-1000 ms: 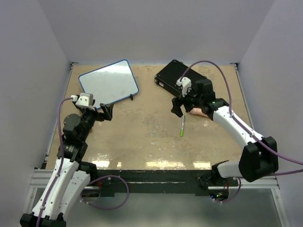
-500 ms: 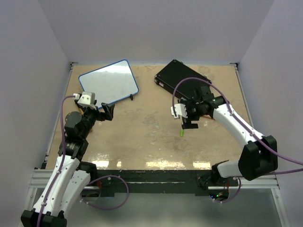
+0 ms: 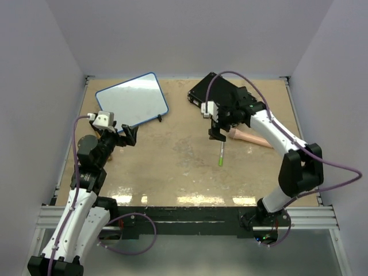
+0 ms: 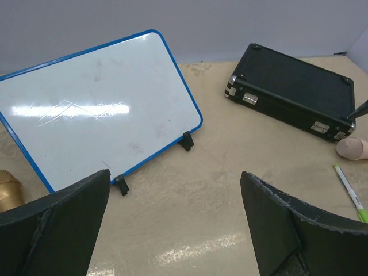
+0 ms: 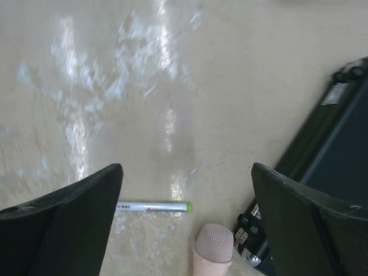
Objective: Write a sentence on the whiteboard
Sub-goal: Pick up the whiteboard marker from the center of the board.
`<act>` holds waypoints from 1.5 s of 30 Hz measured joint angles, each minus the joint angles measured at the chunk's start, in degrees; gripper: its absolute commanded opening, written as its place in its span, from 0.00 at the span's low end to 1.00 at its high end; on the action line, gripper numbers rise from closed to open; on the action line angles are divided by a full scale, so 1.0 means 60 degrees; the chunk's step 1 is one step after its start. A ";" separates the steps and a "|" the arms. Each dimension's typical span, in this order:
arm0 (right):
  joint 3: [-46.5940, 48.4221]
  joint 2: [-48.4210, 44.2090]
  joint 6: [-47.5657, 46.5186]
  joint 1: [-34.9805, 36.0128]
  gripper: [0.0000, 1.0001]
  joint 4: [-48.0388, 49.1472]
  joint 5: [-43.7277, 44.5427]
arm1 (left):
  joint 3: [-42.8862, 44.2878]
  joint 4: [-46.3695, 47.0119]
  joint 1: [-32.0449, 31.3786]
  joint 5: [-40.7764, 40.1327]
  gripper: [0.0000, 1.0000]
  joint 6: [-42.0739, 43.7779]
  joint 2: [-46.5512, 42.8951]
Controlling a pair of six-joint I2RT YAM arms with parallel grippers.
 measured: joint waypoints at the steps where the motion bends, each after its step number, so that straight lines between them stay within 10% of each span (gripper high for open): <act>1: -0.0168 -0.0342 0.0889 0.0000 0.99 0.0608 -0.0091 | 0.0000 0.0015 0.0044 0.0033 1.00 0.0000 0.0011; 7: -0.1625 -0.2805 0.3271 -0.0444 0.98 0.3064 -0.0652 | 0.0000 0.0058 0.0160 0.0237 1.00 -0.0004 0.0069; 16: 0.1410 -0.0117 -0.4743 -0.0914 0.98 -0.2288 -0.1377 | 0.0000 0.0080 0.0171 0.0357 1.00 -0.0004 0.0135; 34: 0.0506 0.2382 -0.7592 -0.0248 0.86 -0.2426 0.1796 | -0.0011 0.0109 0.0178 0.0597 1.00 0.0000 0.0131; 45: 0.0488 0.3078 -0.7679 0.0197 0.47 -0.2113 0.2936 | -0.0011 0.0142 0.0182 0.0667 1.00 -0.0004 0.0127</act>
